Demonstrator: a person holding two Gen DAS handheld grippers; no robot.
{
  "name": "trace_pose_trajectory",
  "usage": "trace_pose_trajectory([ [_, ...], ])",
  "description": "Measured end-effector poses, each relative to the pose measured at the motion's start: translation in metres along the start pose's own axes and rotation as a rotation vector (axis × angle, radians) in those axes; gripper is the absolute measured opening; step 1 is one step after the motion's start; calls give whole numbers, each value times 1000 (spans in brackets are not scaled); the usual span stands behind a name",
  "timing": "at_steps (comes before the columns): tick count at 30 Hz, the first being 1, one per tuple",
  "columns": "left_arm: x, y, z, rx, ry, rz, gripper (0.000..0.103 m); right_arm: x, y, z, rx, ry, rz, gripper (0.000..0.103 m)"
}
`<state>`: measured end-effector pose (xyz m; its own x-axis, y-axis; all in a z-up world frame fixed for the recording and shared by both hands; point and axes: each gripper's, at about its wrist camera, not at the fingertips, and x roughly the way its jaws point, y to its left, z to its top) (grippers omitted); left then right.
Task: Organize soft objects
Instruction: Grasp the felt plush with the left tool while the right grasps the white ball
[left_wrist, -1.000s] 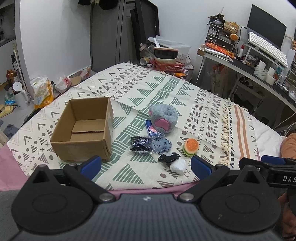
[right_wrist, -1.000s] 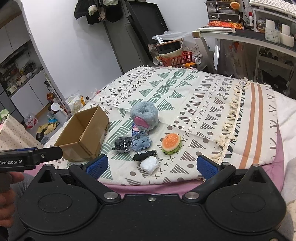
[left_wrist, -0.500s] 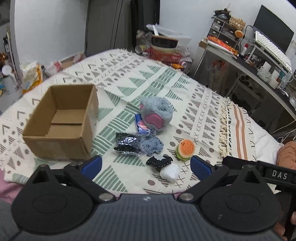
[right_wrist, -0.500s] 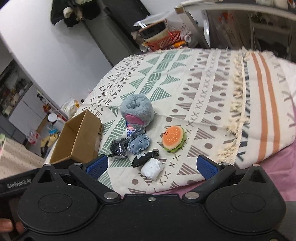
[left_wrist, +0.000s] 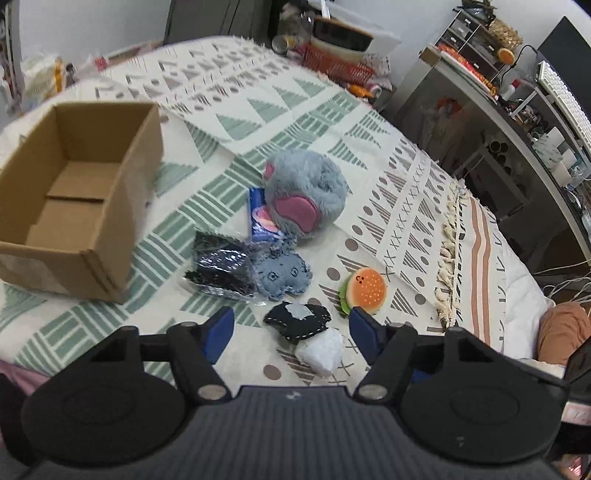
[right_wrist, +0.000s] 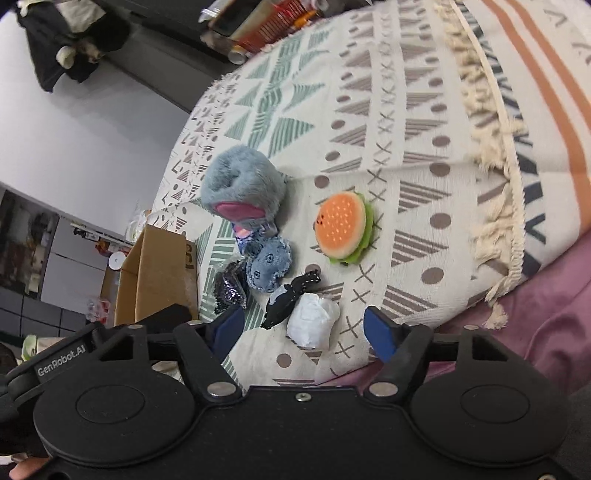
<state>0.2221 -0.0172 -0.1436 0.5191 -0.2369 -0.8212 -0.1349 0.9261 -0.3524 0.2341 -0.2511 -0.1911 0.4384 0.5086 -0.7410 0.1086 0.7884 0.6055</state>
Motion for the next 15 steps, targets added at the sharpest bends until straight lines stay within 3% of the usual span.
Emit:
trace_pose_trajectory([
  [6, 29, 2, 5, -26, 38, -22, 59, 19, -6, 2, 37, 43, 13, 60],
  [15, 69, 14, 1, -130, 84, -88, 58, 44, -17, 6, 104, 100, 2, 54],
])
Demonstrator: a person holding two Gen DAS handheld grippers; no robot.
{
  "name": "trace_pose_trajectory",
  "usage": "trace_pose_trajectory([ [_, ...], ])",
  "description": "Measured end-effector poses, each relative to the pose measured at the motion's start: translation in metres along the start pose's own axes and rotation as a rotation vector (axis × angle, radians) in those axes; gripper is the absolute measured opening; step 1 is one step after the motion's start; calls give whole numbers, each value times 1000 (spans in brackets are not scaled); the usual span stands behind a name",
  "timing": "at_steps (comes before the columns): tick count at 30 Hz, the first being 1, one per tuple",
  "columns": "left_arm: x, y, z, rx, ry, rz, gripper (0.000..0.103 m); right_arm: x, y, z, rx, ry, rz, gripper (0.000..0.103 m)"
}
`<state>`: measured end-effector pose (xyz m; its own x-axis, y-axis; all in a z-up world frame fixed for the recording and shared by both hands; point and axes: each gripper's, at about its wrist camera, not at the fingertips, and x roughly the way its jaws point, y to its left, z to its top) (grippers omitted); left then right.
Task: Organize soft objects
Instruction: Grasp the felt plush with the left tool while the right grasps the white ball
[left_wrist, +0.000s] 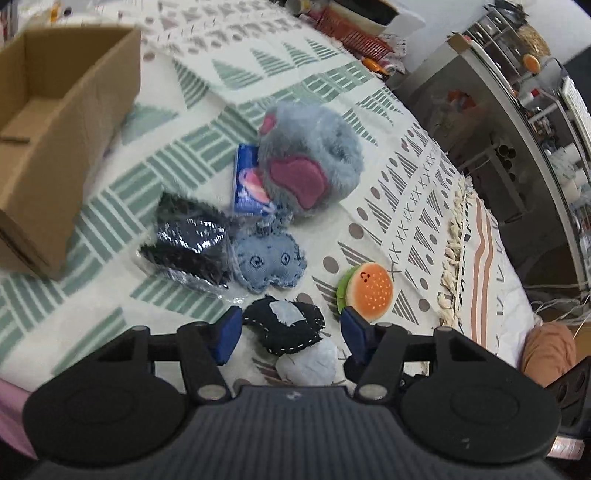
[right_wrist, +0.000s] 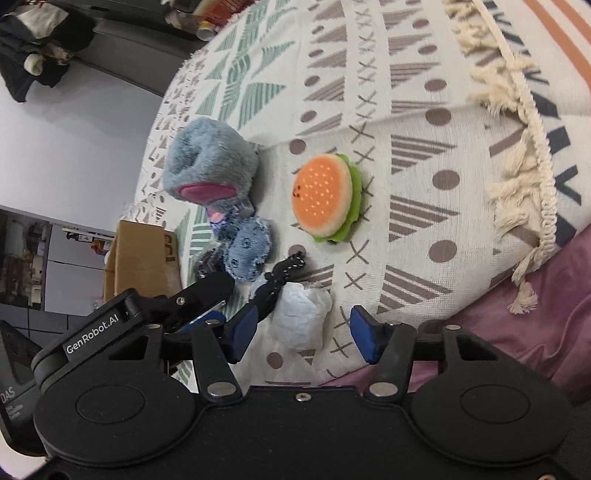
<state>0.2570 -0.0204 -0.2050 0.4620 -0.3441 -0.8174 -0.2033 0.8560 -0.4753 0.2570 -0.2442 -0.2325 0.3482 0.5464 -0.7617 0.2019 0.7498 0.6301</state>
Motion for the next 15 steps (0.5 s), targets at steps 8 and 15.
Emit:
trace_pose_trajectory([
  [8, 26, 14, 5, -77, 50, 1, 57, 20, -2, 4, 9, 43, -10, 52],
  [15, 41, 19, 3, -97, 76, 14, 57, 31, -1, 4, -8, 68, -18, 51],
])
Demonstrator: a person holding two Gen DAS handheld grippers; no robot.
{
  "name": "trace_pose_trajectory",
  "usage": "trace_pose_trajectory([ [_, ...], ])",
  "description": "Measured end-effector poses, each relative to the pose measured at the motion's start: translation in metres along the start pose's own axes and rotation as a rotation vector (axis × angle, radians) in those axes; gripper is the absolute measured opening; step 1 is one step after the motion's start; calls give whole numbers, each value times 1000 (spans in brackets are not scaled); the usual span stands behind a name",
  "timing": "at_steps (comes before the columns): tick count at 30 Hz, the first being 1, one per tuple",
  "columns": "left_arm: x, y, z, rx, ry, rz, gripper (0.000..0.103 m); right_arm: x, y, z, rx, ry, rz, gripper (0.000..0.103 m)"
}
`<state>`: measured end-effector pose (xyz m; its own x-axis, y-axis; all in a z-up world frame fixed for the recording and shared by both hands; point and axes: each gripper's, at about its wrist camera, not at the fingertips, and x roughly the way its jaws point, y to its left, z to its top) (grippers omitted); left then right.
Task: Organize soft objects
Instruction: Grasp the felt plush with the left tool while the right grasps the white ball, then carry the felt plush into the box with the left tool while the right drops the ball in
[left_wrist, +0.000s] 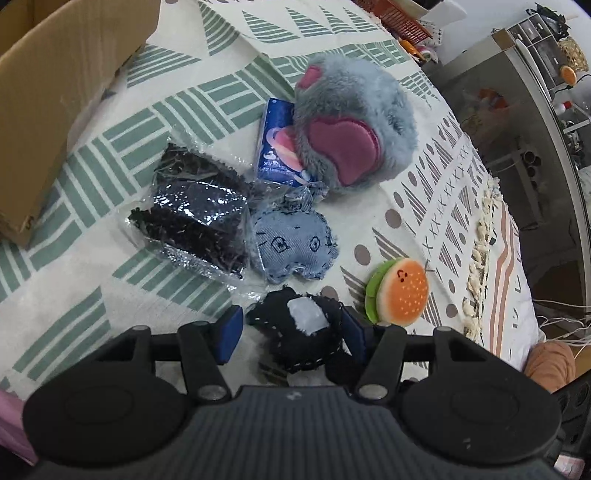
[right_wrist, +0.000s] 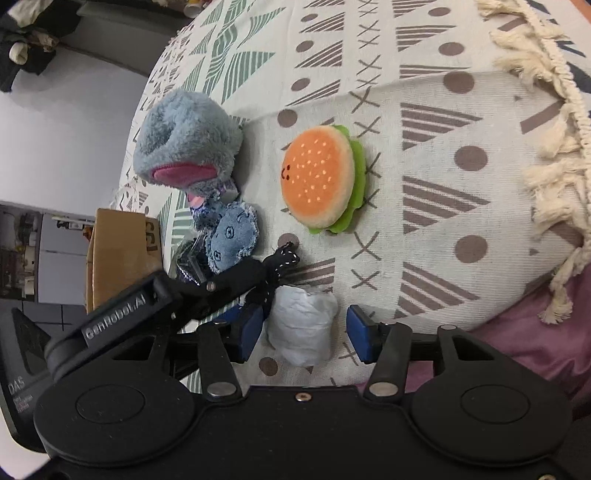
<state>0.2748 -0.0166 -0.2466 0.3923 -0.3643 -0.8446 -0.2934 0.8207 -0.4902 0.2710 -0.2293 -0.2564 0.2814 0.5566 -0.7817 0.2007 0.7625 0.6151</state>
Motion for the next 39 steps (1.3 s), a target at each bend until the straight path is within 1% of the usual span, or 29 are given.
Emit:
trace_pose_trajectory([
  [2, 2, 0, 1, -18, -1, -18, 57, 3, 2, -1, -17, 4, -3, 50],
  [3, 3, 1, 1, -27, 0, -26, 57, 4, 3, -2, -22, 7, -2, 45],
  [4, 4, 1, 1, -29, 4, -38, 54, 5, 3, -2, -24, 13, -4, 41],
  [5, 5, 0, 1, -25, 9, -42, 49, 6, 3, -2, -24, 16, -5, 41],
  [6, 6, -1, 0, -21, 16, -44, 39, 5, 3, -3, -29, 12, -3, 40],
  [7, 7, 0, 0, -23, 26, -51, 28, 4, 4, -4, -35, 9, -3, 40],
  [8, 8, 1, -1, -36, 35, -63, 26, 2, 5, -5, -40, 4, -5, 40],
  [10, 5, 1, -2, -44, 27, -70, 24, -1, 6, -8, -47, -9, -1, 40],
  [12, -1, -1, -3, -27, 5, -64, 23, -6, 7, -10, -53, -26, -2, 39],
  [15, -11, -5, -5, -6, -20, -80, 22, -13, 10, -17, -72, -49, -11, 39],
  [17, -19, -8, -8, 19, -41, -76, 22, -18, 14, -22, -90, -68, -19, 39],
  [22, -43, -17, -12, 105, -134, -33, 22, -37, 22, -29, -134, -130, -44, 39],
  [28, -76, -23, -18, 191, -225, -24, 22, -50, 37, -34, -173, -183, -75, 39],
  [32, -96, -23, -20, 221, -280, -27, 22, -59, 49, -37, -188, -229, -90, 39],
  [34, -104, -23, -20, 240, -310, -17, 22, -65, 57, -40, -209, -249, -92, 39],
  [39, -120, -19, -15, 250, -359, -5, 22, -76, 83, -45, -274, -303, -91, 39],
])
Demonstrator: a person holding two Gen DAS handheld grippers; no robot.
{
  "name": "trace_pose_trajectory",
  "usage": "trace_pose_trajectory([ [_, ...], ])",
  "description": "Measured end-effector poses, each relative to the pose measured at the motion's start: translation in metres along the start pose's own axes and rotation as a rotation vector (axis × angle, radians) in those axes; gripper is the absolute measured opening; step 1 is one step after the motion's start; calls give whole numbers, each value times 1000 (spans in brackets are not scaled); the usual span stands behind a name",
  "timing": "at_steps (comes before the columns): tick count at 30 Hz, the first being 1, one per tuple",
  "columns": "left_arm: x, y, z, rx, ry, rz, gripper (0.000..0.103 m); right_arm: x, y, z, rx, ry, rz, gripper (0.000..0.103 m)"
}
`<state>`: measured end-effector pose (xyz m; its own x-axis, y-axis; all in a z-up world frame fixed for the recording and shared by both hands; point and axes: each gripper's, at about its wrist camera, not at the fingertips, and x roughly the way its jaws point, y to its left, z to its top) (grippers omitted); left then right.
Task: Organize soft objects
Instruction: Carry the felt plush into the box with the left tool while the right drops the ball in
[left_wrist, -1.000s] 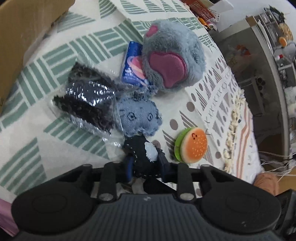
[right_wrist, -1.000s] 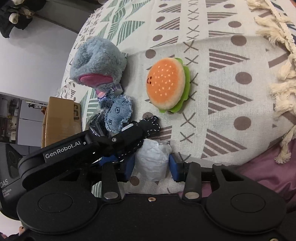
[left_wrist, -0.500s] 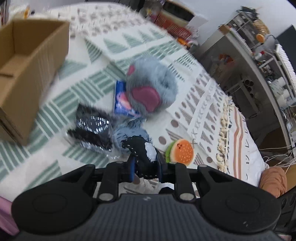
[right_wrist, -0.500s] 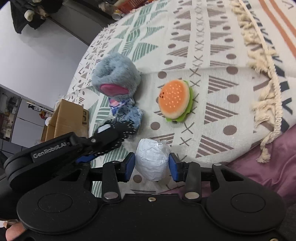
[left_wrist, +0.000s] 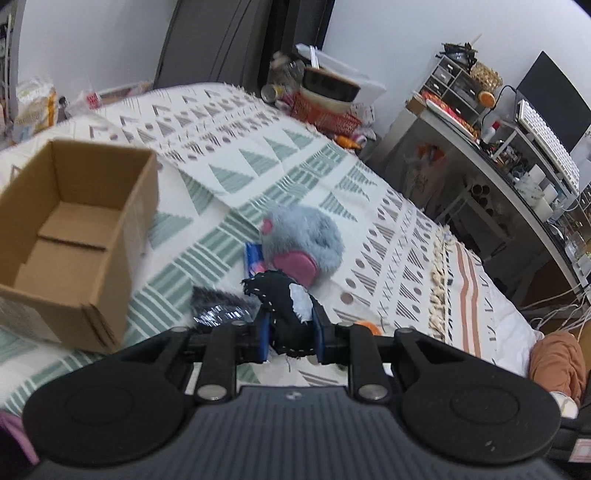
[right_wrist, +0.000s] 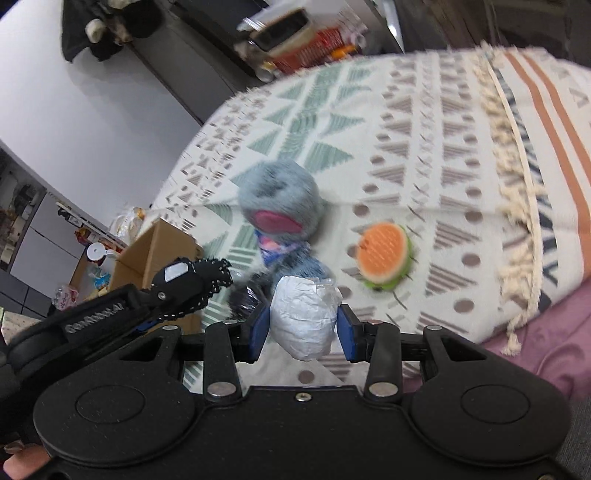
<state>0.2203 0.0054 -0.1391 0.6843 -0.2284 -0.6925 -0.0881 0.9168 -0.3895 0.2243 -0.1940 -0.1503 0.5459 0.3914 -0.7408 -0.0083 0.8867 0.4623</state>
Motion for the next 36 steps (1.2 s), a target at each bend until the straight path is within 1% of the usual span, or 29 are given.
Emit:
trace_pose_trajectory([
  [2, -2, 6, 5, 4, -11, 21, 22, -1, 9, 3, -20, -16, 1, 39],
  [8, -13, 24, 17, 3, -41, 50, 22, -3, 36, 9, -86, -55, -4, 39],
  [11, -21, 29, 22, 19, -68, 57, 22, -2, 48, 10, -110, -67, -9, 39],
  [14, -27, 36, 26, 13, -78, 49, 22, 0, 61, 10, -134, -75, -13, 39],
  [18, -34, 45, 31, 15, -101, 60, 22, 4, 79, 10, -159, -80, -23, 39],
  [23, -43, 64, 41, -18, -127, 68, 22, 7, 101, 11, -194, -97, -19, 40],
  [29, -49, 88, 51, -65, -156, 107, 22, 15, 124, 16, -217, -122, -1, 40],
  [32, -51, 104, 56, -115, -162, 103, 22, 21, 137, 18, -223, -122, 12, 40],
  [36, -54, 122, 61, -157, -172, 129, 22, 32, 153, 17, -249, -116, 40, 40],
])
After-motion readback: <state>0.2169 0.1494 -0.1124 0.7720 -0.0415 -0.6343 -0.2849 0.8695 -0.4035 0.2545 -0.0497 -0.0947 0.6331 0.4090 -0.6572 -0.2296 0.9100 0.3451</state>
